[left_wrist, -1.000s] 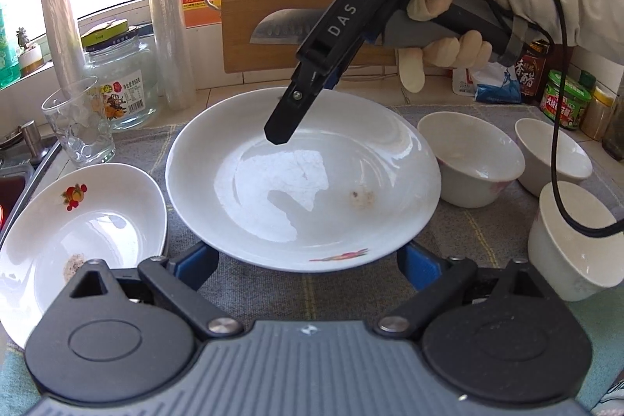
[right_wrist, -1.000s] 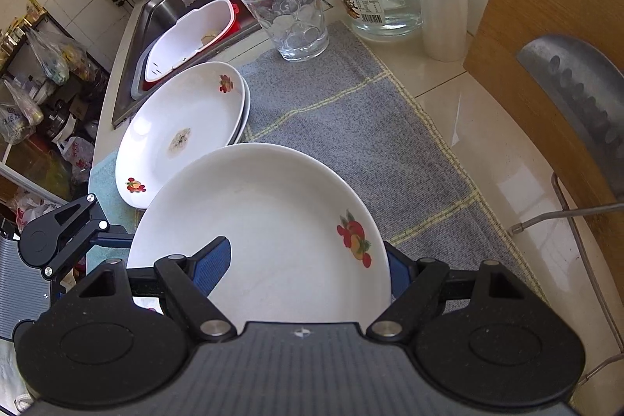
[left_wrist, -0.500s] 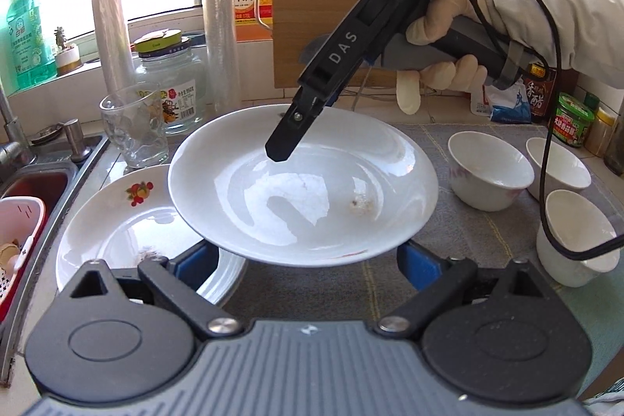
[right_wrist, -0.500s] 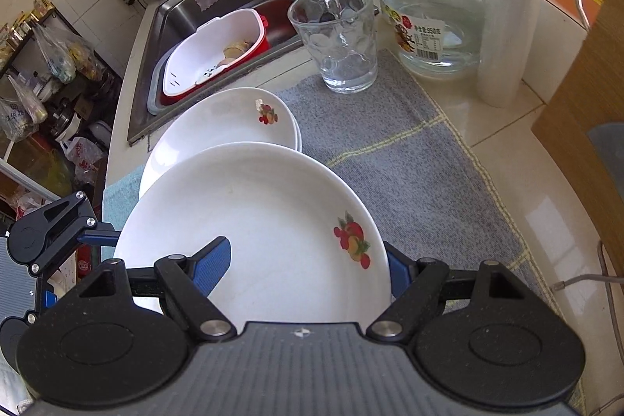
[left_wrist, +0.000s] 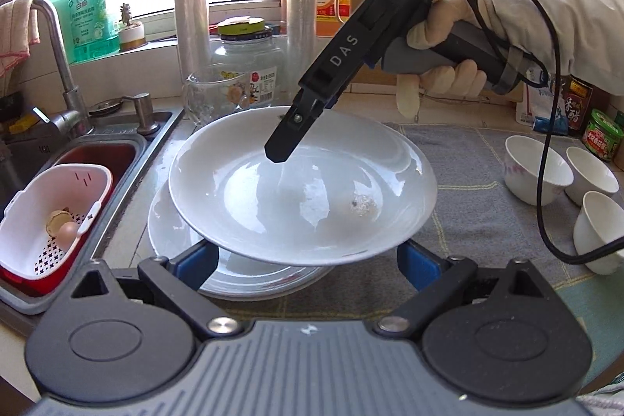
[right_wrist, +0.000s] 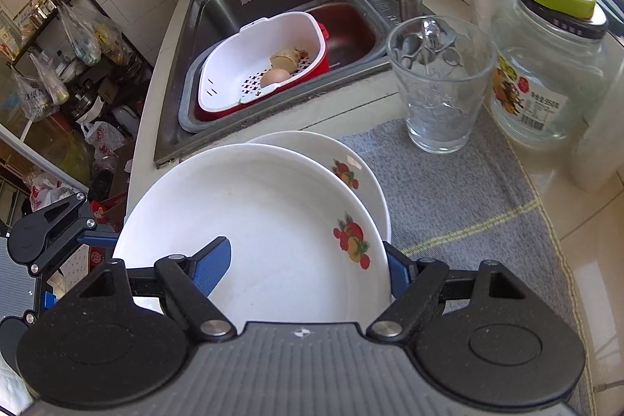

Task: Organize plates and bowls
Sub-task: 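Carry the plate to the stack by the sink and lower it on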

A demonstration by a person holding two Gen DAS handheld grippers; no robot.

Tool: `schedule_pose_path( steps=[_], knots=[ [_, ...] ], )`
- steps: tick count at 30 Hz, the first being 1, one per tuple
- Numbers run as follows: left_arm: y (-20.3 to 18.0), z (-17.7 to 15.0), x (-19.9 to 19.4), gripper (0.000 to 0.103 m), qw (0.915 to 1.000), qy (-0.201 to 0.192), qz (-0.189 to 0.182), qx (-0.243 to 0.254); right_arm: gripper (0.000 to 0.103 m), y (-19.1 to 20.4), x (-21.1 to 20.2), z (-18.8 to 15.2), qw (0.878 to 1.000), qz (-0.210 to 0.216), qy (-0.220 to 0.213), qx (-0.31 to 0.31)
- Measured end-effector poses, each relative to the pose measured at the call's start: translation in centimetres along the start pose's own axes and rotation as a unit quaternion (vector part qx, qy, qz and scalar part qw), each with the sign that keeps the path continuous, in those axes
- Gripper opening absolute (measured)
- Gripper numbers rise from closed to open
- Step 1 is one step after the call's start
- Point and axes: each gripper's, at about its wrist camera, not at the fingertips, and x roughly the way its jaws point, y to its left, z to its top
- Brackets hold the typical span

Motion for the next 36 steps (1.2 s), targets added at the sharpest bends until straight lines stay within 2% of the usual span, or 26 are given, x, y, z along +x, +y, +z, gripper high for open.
schedule_pose_path(
  steps=[8,15,29,33,36],
  knots=[
    [2.4,-1.2,-0.4,0.097,0.9996,0.012,0.014,-0.02,0.085,1.0,3.1,1.9,1.0,0.014,0.016,-0.01],
    [3.3,-1.3,0.0,0.097,0.9993,0.023,0.014,-0.027,0.085,0.9,4.7,2.0,1.0,0.016,0.022,0.001],
    [3.5,-1.4,0.2,0.097,0.9993,0.025,0.008,-0.025,0.085,0.1,4.9,1.4,0.999,0.013,0.022,0.021],
    [3.5,-1.5,0.2,0.097,0.9993,0.024,0.008,-0.028,0.091,0.6,4.9,1.5,0.999,0.001,0.028,0.018],
    [3.6,-1.5,0.2,0.097,0.9994,0.022,0.005,-0.026,0.092,0.7,4.9,1.5,0.999,-0.004,0.033,0.019]
  ],
)
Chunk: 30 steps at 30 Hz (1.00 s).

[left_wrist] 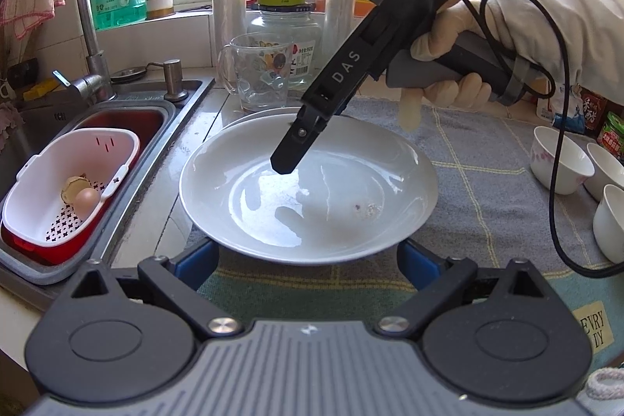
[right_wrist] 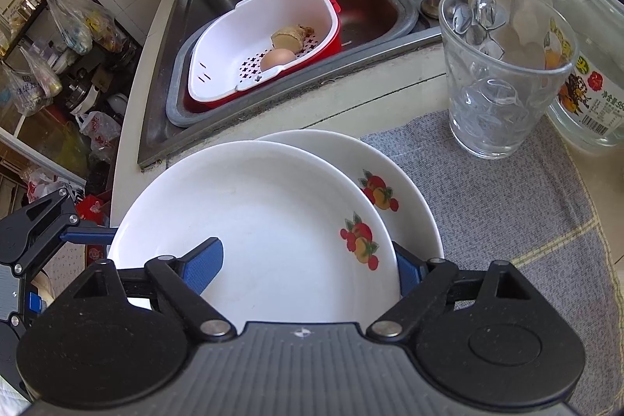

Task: Organize plates and bowls
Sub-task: 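Carry the plate to the stack by the sink and lower it on, then open the right tool and withdraw it from the plate stack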

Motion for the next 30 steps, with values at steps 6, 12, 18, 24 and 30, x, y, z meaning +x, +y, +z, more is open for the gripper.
schedule_pose_path(
  steps=[6,12,18,24,30],
  knots=[
    [0.1,0.0,0.1,0.097,1.0,-0.001,-0.008,0.0,0.092,0.0,-0.6,-0.5,1.0,-0.012,0.007,0.003],
    [0.3,0.0,0.5,0.097,0.9999,-0.002,-0.014,0.003,0.093,0.0,-1.7,-0.9,1.0,-0.022,0.001,0.012],
    [0.4,0.0,0.9,0.097,0.9998,0.0,-0.02,0.006,0.093,0.3,-2.5,-1.4,0.999,-0.032,-0.007,0.015],
    [0.5,-0.1,0.8,0.096,0.9997,-0.002,-0.022,0.012,0.096,0.5,-3.2,-1.7,0.999,-0.044,-0.013,0.011],
    [0.6,0.0,0.8,0.096,0.9996,-0.001,-0.023,0.015,0.098,1.1,-4.4,-2.2,0.998,-0.051,-0.026,0.009]
  ],
)
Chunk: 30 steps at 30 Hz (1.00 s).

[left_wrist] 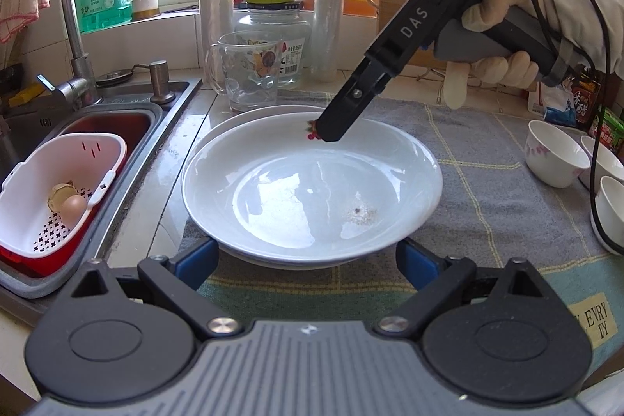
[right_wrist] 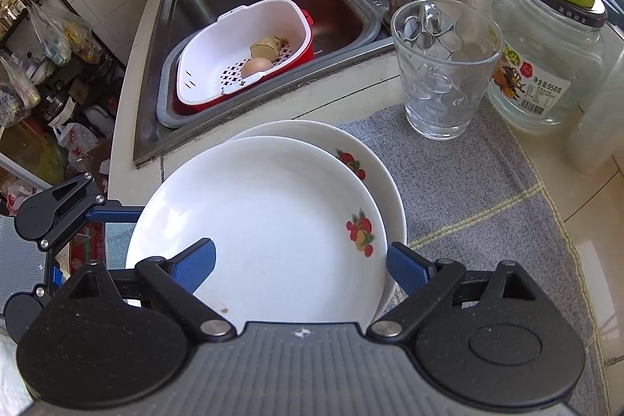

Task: Organize plates and bowls
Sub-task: 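Open the right tool and withdraw it from the plate stack, then move the right tool to a small white bowl and grasp its rim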

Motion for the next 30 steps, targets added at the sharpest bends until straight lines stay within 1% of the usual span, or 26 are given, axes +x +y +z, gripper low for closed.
schedule_pose_path(
  steps=[1,5,8,12,17,20,22,23,26,28,30],
  knots=[
    [0.1,0.0,0.0,0.096,1.0,0.0,0.0,0.001,0.1,0.2,-0.2,-0.1,1.0,-0.007,-0.003,-0.003],
    [0.3,0.1,0.0,0.096,1.0,0.0,0.0,0.007,0.102,1.1,-1.1,-1.1,0.999,-0.032,-0.018,-0.011],
    [0.4,0.2,0.1,0.096,0.9999,0.0,-0.001,0.015,0.103,1.6,-1.8,-2.0,0.998,-0.046,-0.034,-0.003],
    [0.1,0.1,-0.1,0.097,0.9995,0.003,-0.01,0.028,0.103,2.3,-2.7,-4.1,0.994,-0.084,-0.065,0.032],
    [-0.5,0.2,-0.7,0.098,0.9985,-0.004,-0.022,0.05,0.103,3.6,-2.8,-7.3,0.982,-0.138,-0.102,0.074],
    [-0.9,0.5,-1.0,0.099,0.9972,-0.01,-0.032,0.067,0.103,4.6,-2.8,-9.2,0.973,-0.168,-0.123,0.104],
    [-1.2,0.8,-1.1,0.1,0.9956,-0.012,-0.044,0.082,0.103,5.4,-3.1,-10.3,0.964,-0.189,-0.143,0.122],
    [-1.4,1.0,-1.1,0.1,0.9948,-0.014,-0.049,0.088,0.103,5.8,-3.4,-10.9,0.957,-0.206,-0.154,0.135],
    [-2.2,1.5,-1.1,0.1,0.9907,-0.027,-0.071,0.112,0.103,6.6,-4.2,-12.7,0.938,-0.241,-0.181,0.174],
    [-2.8,1.8,-0.9,0.1,0.9868,-0.033,-0.091,0.13,0.103,7.1,-4.7,-14.2,0.925,-0.26,-0.194,0.2],
    [-3.8,2.1,-0.9,0.1,0.9804,-0.04,-0.118,0.152,0.103,7.7,-5.3,-15.9,0.911,-0.284,-0.198,0.222]
  ],
)
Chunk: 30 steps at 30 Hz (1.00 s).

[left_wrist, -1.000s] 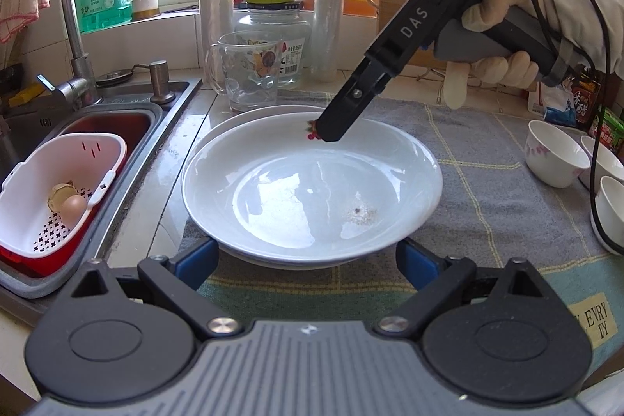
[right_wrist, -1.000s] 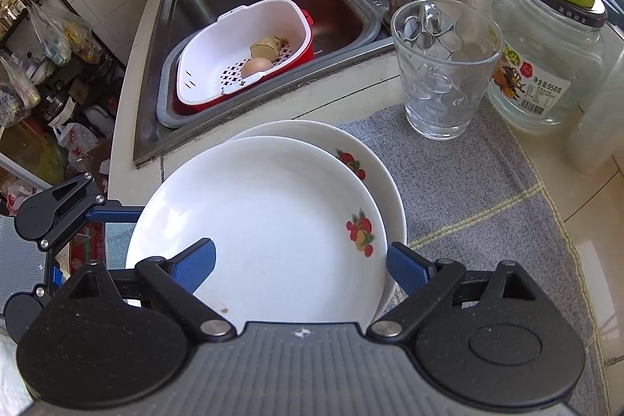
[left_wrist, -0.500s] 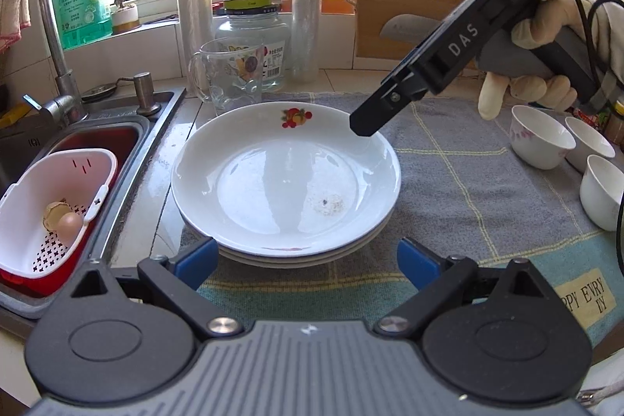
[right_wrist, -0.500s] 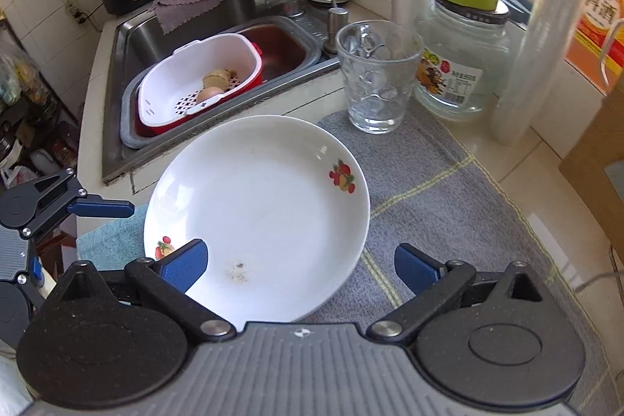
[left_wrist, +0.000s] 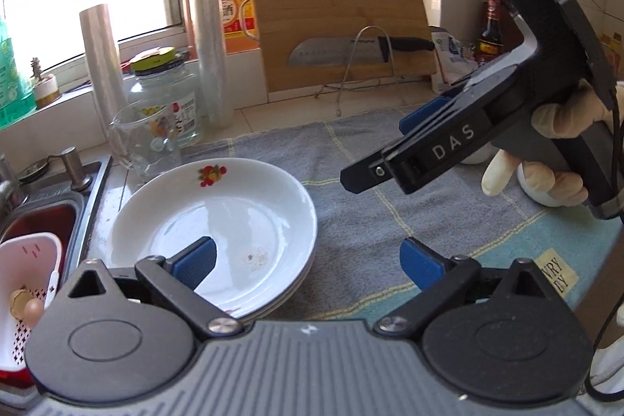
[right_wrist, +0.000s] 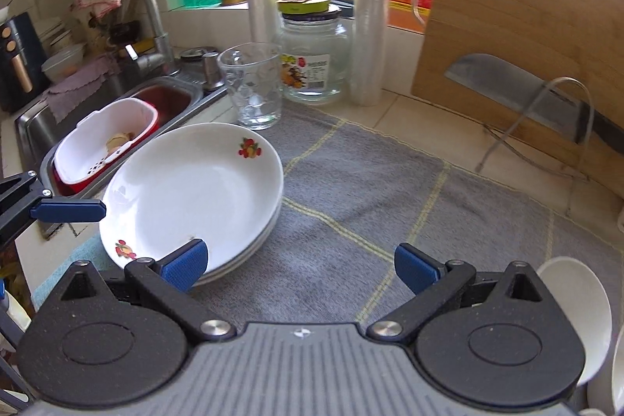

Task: Organize plates and bowls
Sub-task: 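Move the right tool to a small white bowl and grasp its rim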

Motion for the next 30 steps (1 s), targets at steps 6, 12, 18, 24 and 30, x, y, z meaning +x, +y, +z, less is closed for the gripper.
schedule_pose_path(
  steps=[6,12,18,24,30],
  knots=[
    [-3.0,1.6,2.4,0.1,0.9974,-0.008,-0.061,0.037,0.103,-3.1,-3.4,-2.9,0.997,-0.066,-0.002,0.035],
    [-6.7,2.8,5.4,0.1,0.994,-0.012,-0.096,0.051,0.103,-7.7,-6.3,-4.4,0.997,-0.077,-0.002,0.025],
    [-10.8,4.2,9.4,0.1,0.9925,-0.012,-0.106,0.059,0.103,-13.4,-7.4,-4.7,0.998,-0.055,0.014,0.008],
    [-13.7,4.9,12.6,0.1,0.9919,-0.005,-0.104,0.072,0.103,-17.8,-6.4,-4.3,0.999,-0.019,0.028,0.001],
    [-15.2,5.7,14.7,0.099,0.992,0.004,-0.103,0.072,0.102,-20.4,-4.2,-3.6,0.998,0.023,0.05,-0.014]
  ],
)
